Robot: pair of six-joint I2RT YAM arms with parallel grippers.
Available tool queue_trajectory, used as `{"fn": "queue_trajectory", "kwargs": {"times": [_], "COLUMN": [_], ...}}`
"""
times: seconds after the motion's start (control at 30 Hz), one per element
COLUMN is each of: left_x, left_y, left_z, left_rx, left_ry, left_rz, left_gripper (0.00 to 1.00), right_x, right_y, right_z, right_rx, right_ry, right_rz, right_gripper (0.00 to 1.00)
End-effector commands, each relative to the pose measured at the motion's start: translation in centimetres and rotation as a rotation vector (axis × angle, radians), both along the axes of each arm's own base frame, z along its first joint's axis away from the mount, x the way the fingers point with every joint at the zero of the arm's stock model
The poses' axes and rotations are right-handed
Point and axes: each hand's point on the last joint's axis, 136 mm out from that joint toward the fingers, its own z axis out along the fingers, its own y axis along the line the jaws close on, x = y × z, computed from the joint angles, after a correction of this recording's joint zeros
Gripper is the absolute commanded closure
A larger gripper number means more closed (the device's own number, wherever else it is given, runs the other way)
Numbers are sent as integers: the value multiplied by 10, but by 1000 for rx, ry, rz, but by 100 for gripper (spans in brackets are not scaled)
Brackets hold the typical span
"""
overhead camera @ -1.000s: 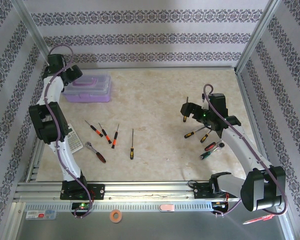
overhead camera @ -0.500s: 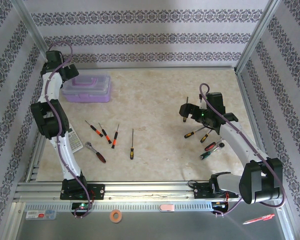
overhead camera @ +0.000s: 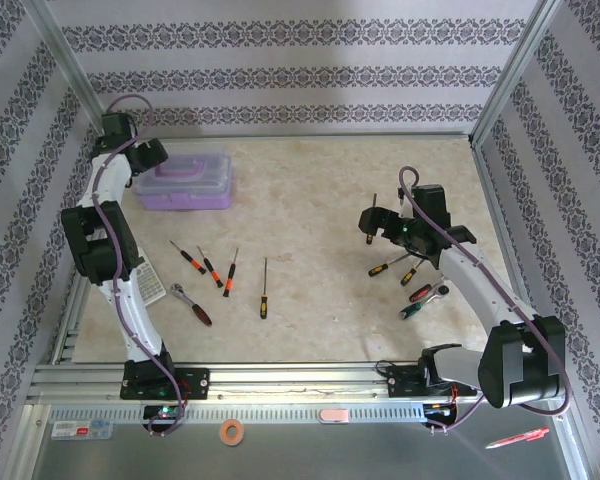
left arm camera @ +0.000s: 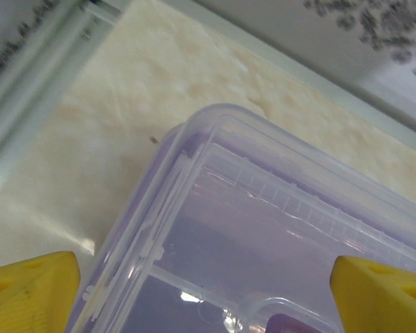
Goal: Pack the tool kit
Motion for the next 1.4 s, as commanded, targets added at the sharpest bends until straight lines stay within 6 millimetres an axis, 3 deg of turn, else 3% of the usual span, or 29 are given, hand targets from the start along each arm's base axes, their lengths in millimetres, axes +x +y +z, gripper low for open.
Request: {"fn": "queue_trajectory", "kwargs": {"times": [0.0, 0.3, 0.43, 0.53, 0.67, 0.8, 0.9, 1.0, 1.17, 1.37], "left_x": [-10, -32, -47, -60, -79, -89, -81, -59, -23, 9], "left_y": [-82, -236, -275, -306, -323, -317, -291, -282, -287, -302], "left_z": [-9, -20, -9, 8, 28, 56, 69, 77, 65, 23], "left_rx": [-127, -295, -356, -445, -456, -386, -249, -194, -139, -177], "left_ry": [22, -17, -22, -44, -21, -45, -53, -59, 15, 100], "left_rz": [-61, -131, -169, -256, -362, -432, -398, -405, -485, -499], "left_gripper": [7, 9, 10, 13, 13, 13, 8, 5, 8, 15], "right_x": [3, -6, -9, -10, -5, 4, 13, 19, 33, 45], "right_y": [10, 25, 32, 37, 39, 46, 56, 71, 81, 88], "right_z": [19, 21, 16, 9, 2, -1, -5, -13, -31, -48], "right_rx": [42, 48, 42, 27, 9, 10, 7, 21, 5, -9], "right_ry": [-55, -74, -66, -43, -25, -10, 5, 39, 88, 126], "right_rz": [9, 13, 25, 57, 60, 72, 87, 124, 130, 112], "right_gripper": [5, 6, 9, 18, 36, 50, 52, 52, 54, 59]}}
